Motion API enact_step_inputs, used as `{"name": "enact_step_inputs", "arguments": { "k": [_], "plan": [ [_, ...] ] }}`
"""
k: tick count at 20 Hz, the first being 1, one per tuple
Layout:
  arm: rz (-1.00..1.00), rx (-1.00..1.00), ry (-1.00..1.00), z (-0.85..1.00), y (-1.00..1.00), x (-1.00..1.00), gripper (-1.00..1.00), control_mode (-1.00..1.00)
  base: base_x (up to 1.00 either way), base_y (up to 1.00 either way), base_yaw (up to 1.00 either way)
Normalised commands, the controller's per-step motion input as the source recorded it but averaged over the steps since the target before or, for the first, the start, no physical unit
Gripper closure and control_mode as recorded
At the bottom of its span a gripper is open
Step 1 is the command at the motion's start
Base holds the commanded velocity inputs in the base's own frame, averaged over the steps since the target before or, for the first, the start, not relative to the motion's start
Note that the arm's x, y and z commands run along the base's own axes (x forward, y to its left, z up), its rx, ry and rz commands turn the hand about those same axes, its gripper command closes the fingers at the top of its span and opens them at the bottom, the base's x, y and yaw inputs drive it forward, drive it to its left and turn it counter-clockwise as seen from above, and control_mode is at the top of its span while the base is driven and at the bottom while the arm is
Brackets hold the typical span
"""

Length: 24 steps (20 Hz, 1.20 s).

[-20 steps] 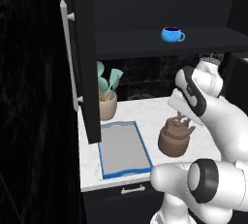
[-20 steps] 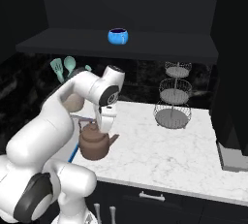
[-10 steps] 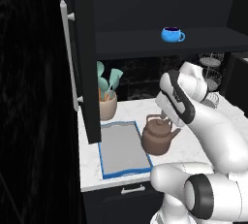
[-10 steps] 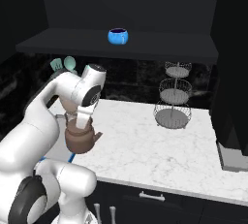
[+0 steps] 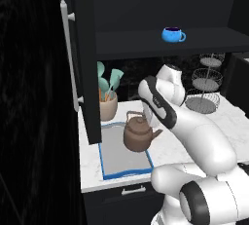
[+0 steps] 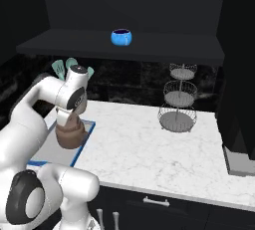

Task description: Pick the kettle from the counter and place it on the tray. Then pick the mug from the cabinet and place it on the tray. Then close the cabinet doors.

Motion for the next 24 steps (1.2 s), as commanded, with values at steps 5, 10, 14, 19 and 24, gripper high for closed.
{"name": "enact_step_inputs", "arguments": {
  "k": [5,10,14,19,24],
  "plan": [
    [-0.09,0.0,0.02,0.0,0.39,0.47,1.0,-1.0,0.0,0.0,0.0],
    [0.0,0.0,0.01,-0.16,0.05,0.21,1.0,-1.0,0.0,0.0,0.0],
    [0.0,0.0,0.07,-0.07,0.22,0.37,1.0,-1.0,0.0,0.0,0.0],
    [0.0,0.0,0.02,-0.09,0.25,0.34,1.0,-1.0,0.0,0.0,0.0],
    [0.0,0.0,0.0,-0.15,0.08,0.18,1.0,-1.0,0.0,0.0,0.0]
  ]
}}
